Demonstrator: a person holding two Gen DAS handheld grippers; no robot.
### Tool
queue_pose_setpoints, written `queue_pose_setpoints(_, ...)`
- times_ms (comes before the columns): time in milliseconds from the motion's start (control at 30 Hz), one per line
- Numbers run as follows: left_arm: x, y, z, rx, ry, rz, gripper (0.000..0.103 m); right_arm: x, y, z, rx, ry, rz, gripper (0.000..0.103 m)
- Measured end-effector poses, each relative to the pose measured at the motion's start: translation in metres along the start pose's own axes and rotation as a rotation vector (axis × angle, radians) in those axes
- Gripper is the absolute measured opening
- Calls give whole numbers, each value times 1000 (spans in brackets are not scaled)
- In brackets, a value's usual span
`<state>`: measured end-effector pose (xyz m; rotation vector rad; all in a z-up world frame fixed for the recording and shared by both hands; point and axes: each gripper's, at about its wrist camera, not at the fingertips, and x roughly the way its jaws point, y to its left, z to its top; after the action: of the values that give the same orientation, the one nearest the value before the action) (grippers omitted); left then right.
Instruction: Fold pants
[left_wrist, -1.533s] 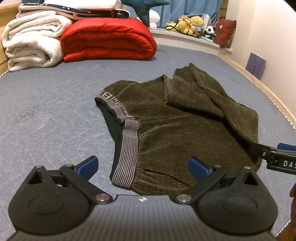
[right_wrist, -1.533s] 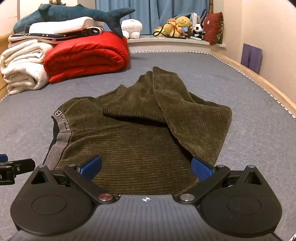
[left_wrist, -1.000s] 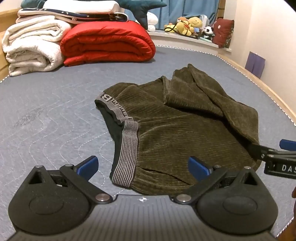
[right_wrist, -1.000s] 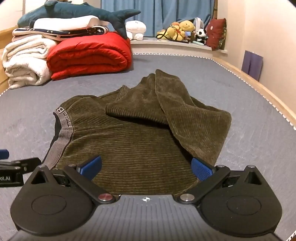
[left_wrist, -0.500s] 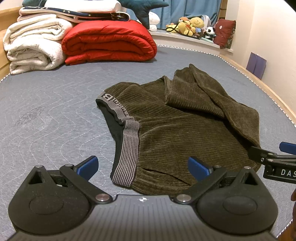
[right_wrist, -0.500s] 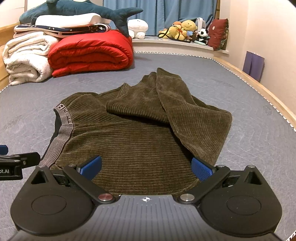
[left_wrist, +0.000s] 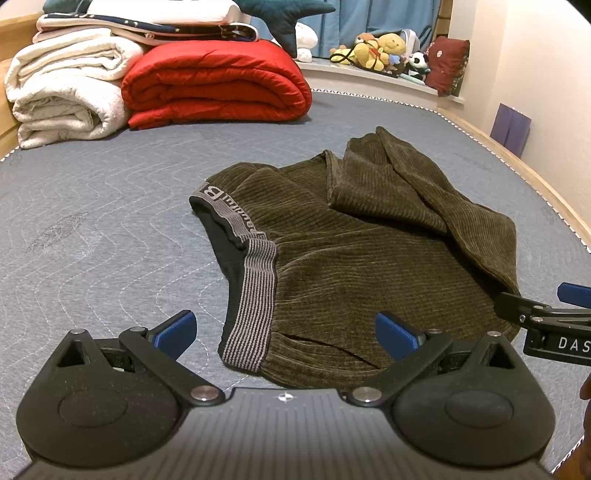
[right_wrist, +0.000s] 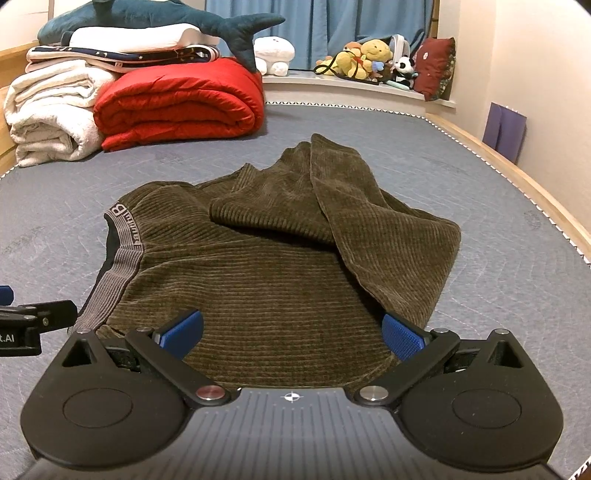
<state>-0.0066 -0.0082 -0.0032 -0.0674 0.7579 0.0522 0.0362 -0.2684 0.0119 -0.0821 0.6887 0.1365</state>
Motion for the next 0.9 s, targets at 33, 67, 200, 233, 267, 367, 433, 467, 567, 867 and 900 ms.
queue_pose_setpoints(33, 0, 0, 0, 1, -1, 0, 103, 0, 0, 0, 1, 2, -1, 102)
queue_pose_setpoints(67, 0, -1, 0, 2, -1, -1, 103, 0, 0, 0, 2, 3, -2, 102)
queue_pose_setpoints(200, 0, -1, -1, -1, 1, 0, 103, 1, -1, 0, 0, 2, -2, 102)
queue_pose_setpoints(233, 0, -1, 0, -1, 1, -1, 103, 1, -1, 0, 0, 3, -2, 102)
queue_pose_setpoints(267, 0, -1, 0, 0, 1, 0, 103, 1, -1, 0, 1, 3, -2, 102)
queue_pose_setpoints(367, 1, 0, 0, 0, 2, -2, 103, 1, -1, 0, 0, 4, -2, 102)
queue_pose_setpoints(433, 1, 0, 0, -2, 2, -2, 103, 1, -1, 0, 0, 4, -2, 102)
queue_pose_setpoints(467, 1, 0, 0, -2, 2, -2, 103, 2, -1, 0, 0, 5, -2, 102)
queue_pose_setpoints(567, 0, 0, 0, -2, 1, -2, 103, 2, -1, 0, -1, 6, -2, 102)
queue_pose_setpoints(867, 0, 0, 0, -2, 2, -3, 103, 5, -1, -2, 3, 14, -4, 102)
queue_pose_setpoints(900, 0, 0, 0, -2, 2, -3, 103, 5, -1, -2, 4, 15, -4, 102)
